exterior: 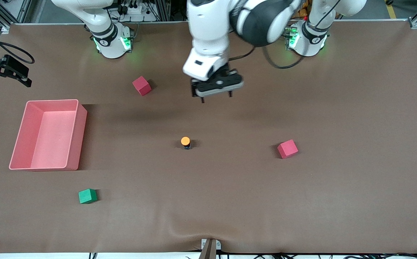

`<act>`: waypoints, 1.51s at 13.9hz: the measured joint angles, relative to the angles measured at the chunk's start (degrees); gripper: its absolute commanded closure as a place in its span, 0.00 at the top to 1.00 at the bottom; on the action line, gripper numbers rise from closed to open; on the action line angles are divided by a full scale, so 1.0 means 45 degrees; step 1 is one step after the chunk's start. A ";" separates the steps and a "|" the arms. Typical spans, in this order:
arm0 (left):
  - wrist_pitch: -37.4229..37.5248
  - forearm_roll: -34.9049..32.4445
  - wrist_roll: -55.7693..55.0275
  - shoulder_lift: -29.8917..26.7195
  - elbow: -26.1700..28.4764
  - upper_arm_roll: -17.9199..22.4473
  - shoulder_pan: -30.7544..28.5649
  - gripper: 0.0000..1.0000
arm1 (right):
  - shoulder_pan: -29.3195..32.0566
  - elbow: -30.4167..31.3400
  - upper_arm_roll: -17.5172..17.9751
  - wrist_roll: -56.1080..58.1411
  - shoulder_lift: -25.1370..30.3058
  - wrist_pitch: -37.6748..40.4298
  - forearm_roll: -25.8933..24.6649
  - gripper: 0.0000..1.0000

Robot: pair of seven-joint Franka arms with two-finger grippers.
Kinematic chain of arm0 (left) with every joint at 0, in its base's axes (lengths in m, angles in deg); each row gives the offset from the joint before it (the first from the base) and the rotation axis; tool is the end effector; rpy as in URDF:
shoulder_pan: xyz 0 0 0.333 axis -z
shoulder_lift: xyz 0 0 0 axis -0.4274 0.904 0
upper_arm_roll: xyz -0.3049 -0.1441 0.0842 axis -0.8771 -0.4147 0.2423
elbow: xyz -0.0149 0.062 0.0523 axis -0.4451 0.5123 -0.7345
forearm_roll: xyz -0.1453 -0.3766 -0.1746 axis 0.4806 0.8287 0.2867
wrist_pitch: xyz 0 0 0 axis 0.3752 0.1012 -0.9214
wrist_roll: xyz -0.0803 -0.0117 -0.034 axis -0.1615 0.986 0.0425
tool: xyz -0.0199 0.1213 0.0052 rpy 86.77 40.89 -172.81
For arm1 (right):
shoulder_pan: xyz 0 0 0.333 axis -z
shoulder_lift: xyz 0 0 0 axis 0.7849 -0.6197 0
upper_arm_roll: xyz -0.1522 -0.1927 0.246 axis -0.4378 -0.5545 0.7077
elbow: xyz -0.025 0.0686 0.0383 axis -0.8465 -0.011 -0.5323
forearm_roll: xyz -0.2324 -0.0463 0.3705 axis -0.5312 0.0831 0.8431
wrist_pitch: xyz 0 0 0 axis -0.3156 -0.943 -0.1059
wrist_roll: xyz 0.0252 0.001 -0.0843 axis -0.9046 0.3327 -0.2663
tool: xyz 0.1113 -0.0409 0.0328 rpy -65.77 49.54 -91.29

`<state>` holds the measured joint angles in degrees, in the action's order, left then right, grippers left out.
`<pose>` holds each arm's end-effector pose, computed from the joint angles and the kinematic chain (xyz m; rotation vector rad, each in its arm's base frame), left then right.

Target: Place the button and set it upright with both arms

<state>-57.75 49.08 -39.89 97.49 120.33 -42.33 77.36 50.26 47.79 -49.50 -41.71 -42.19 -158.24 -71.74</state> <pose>0.5171 -0.5244 0.5484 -3.0610 -0.3076 -0.2483 0.5760 0.0055 0.6941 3.1188 0.0865 0.0334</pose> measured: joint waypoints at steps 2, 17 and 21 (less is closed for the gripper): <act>0.1030 0.0292 0.1502 -0.0594 0.0023 0.0003 -0.0762 1.00 | -0.0003 -0.0002 0.0005 0.0004 -0.0003 0.0000 0.0000 1.00; 0.3261 0.0579 0.9177 -0.2778 0.0225 -0.0014 -0.6918 1.00 | -0.0017 -0.0007 0.0034 0.0019 -0.0011 0.0001 0.0033 1.00; 0.3263 0.1106 0.9991 -0.2856 0.0224 -0.0014 -0.7863 1.00 | -0.0009 -0.0006 0.0017 0.0019 -0.0013 0.0014 0.0295 1.00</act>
<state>-43.07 54.06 5.07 84.63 121.34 -42.40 41.98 50.22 47.76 -49.42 -41.62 -42.25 -158.17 -70.41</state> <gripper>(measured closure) 0.000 0.000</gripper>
